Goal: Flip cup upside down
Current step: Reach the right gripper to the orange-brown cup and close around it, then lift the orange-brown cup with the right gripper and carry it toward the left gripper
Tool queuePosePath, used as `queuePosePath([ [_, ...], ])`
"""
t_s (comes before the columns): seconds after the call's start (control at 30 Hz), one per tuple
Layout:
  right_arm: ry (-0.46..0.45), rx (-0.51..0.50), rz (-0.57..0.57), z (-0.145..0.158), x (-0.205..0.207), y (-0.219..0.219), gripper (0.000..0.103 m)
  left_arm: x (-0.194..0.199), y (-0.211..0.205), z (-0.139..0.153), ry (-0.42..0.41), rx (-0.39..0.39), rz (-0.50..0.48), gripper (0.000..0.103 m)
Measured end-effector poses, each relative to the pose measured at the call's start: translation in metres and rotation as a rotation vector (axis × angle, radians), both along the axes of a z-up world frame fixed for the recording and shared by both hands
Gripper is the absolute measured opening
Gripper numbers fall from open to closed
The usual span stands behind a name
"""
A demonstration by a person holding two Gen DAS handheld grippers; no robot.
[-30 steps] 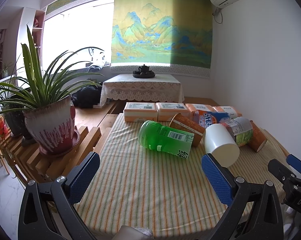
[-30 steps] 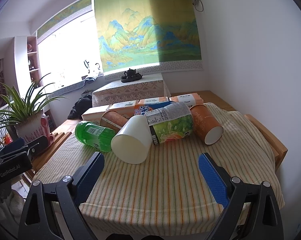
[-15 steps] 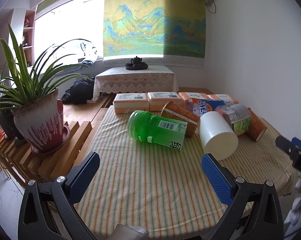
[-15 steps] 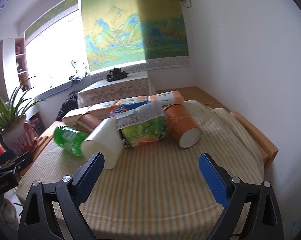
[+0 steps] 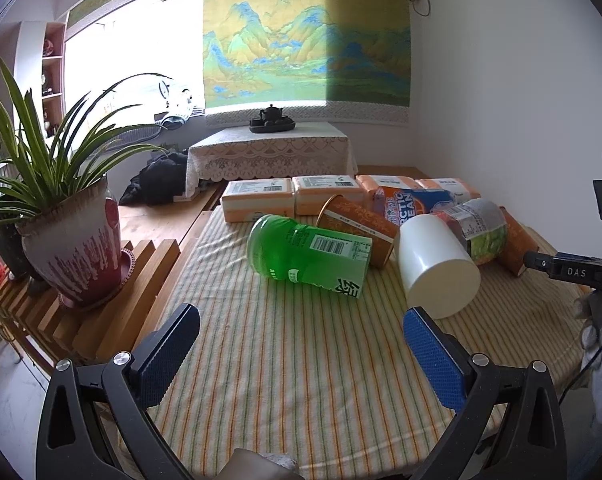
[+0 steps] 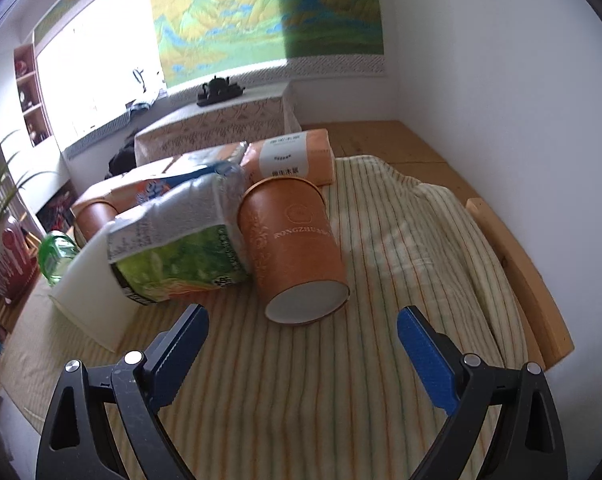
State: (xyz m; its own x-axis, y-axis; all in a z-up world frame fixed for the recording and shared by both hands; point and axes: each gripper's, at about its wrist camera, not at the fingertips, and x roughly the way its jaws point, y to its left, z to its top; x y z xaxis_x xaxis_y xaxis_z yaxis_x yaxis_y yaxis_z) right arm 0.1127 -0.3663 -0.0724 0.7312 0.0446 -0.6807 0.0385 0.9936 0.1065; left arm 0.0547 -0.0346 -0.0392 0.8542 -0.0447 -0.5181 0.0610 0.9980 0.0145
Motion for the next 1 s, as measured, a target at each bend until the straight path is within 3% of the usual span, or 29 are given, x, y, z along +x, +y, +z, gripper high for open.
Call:
queuePosePath([
  [0.37, 0.081, -0.097, 0.048, -0.005, 0.039, 0.007, 0.090, 0.008, -0.003, -0.002, 0.009, 0.019, -0.003, 0.103],
  [0.4, 0.083, -0.095, 0.050, -0.006, 0.041, 0.007, 0.087, 0.008, -0.002, -0.001, 0.008, 0.019, 0.001, 0.103],
  [0.53, 0.112, -0.103, 0.058, -0.011, 0.048, 0.008, 0.058, 0.008, 0.006, 0.001, 0.007, 0.010, 0.020, 0.103],
  [0.57, 0.119, -0.095, 0.059, -0.012, 0.049, 0.008, 0.056, 0.008, 0.008, 0.002, 0.005, 0.008, 0.024, 0.103],
  [0.77, 0.101, -0.075, 0.033, -0.009, 0.038, 0.006, 0.055, 0.003, 0.013, 0.004, 0.002, 0.003, 0.024, 0.103],
  [1.0, 0.060, -0.046, -0.020, -0.004, -0.008, 0.001, 0.055, -0.007, 0.019, 0.005, -0.008, -0.026, 0.023, 0.103],
])
